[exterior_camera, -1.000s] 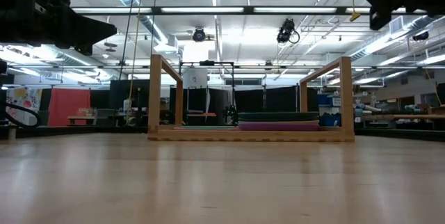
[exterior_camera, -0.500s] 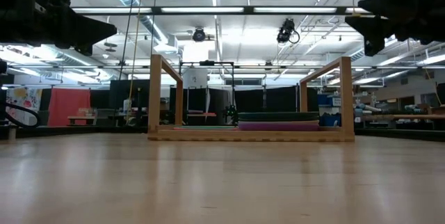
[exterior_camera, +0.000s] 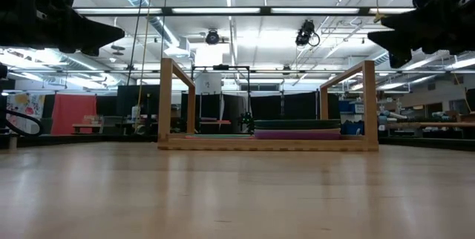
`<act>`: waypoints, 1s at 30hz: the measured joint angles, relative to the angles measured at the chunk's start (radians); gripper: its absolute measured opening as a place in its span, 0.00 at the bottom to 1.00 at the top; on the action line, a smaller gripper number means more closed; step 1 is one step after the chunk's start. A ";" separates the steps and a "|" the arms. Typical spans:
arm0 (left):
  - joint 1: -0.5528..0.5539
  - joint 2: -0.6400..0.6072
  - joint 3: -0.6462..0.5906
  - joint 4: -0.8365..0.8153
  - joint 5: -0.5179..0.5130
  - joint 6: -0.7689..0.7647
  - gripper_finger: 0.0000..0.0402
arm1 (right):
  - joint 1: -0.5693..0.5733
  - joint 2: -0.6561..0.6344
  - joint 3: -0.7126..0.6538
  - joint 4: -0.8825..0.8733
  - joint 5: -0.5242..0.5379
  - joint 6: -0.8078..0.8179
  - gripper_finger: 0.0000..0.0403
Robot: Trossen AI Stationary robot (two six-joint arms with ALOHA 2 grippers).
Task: Place and stack plates onto a shelf
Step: Return to Home Position
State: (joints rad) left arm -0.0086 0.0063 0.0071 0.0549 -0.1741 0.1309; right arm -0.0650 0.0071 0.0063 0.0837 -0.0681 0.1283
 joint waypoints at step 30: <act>0.000 0.000 -0.001 0.038 0.005 0.018 0.13 | 0.000 0.001 0.000 -0.060 0.024 -0.079 0.49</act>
